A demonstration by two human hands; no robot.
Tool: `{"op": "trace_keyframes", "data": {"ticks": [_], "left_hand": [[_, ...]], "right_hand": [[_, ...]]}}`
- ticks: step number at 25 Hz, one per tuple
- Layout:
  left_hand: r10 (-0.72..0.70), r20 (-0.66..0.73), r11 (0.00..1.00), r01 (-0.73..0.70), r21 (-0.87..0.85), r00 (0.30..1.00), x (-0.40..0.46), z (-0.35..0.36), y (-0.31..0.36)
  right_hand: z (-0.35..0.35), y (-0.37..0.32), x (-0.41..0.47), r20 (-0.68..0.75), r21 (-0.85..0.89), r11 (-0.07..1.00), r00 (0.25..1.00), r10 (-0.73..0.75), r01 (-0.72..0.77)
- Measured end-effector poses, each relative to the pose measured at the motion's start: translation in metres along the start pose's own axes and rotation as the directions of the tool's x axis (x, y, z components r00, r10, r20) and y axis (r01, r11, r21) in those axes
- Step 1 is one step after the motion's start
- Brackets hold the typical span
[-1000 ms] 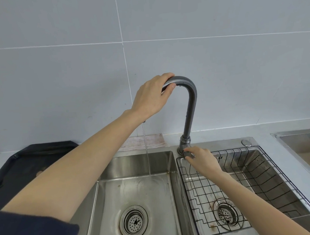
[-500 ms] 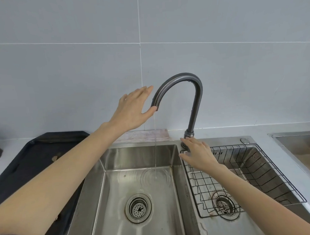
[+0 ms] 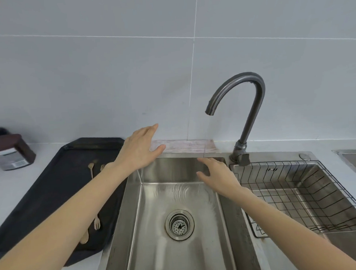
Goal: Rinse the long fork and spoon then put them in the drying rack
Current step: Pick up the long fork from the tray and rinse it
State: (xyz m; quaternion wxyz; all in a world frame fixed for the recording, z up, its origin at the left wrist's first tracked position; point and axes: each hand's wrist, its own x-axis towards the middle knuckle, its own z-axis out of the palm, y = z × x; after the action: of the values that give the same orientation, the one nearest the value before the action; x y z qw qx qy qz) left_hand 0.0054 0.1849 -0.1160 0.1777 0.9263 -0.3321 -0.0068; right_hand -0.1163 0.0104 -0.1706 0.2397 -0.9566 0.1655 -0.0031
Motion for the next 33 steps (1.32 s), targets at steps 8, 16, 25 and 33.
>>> {"op": "trace_keyframes", "data": {"ticks": [8, 16, 25, 33], "left_hand": [[-0.19, 0.087, 0.976, 0.198, -0.086, 0.978, -0.029, 0.019, -0.09], [-0.445, 0.164, 0.882, 0.463, -0.092, 0.88, -0.055, 0.045, -0.178], [-0.598, 0.254, 0.771, 0.632, -0.076, 0.76, -0.074, 0.081, -0.208], [-0.657, 0.294, 0.708, 0.702, -0.076, 0.694, -0.063, 0.096, -0.214]], "right_hand": [[0.068, -0.078, 0.03, 0.096, 0.131, 0.991, 0.995, -0.024, 0.011], [0.14, -0.143, 0.059, 0.255, 0.258, 0.965, 0.966, -0.031, -0.037], [0.197, -0.182, 0.088, 0.423, 0.313, 0.941, 0.906, -0.016, -0.13], [0.217, -0.191, 0.1, 0.481, 0.384, 0.894, 0.877, 0.022, -0.233]]}}
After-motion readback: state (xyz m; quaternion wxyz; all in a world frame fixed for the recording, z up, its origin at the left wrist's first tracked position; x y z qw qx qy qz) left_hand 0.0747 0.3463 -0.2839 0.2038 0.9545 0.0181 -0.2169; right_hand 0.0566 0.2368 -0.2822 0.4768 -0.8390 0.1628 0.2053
